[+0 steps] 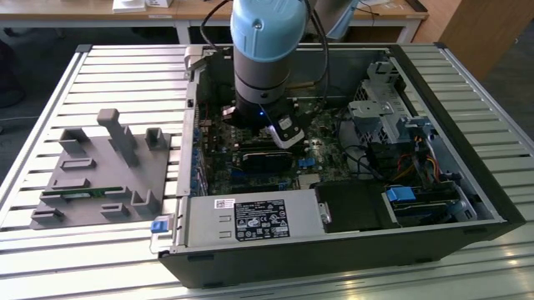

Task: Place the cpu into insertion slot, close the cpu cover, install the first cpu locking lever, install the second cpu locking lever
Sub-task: 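Install the second cpu locking lever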

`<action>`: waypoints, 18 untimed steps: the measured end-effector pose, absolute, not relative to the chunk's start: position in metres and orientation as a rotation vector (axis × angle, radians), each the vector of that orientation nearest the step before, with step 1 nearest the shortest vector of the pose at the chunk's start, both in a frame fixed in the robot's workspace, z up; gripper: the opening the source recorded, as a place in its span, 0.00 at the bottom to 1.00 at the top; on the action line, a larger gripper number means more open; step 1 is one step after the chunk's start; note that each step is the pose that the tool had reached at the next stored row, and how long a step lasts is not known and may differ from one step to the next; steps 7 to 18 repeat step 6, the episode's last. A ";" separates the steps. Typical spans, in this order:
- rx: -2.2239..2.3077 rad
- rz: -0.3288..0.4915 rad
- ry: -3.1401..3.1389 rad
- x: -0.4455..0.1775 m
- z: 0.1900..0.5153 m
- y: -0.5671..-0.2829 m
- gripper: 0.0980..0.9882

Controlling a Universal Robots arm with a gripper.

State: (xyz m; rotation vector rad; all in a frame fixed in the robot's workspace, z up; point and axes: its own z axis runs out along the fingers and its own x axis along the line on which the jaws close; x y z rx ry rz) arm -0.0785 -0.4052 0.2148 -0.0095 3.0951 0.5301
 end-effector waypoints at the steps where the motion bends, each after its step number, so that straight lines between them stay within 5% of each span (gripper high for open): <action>1: -0.009 0.530 3.095 -0.078 0.217 -0.405 0.03; 18: -0.009 0.531 3.095 -0.078 0.221 -0.405 0.03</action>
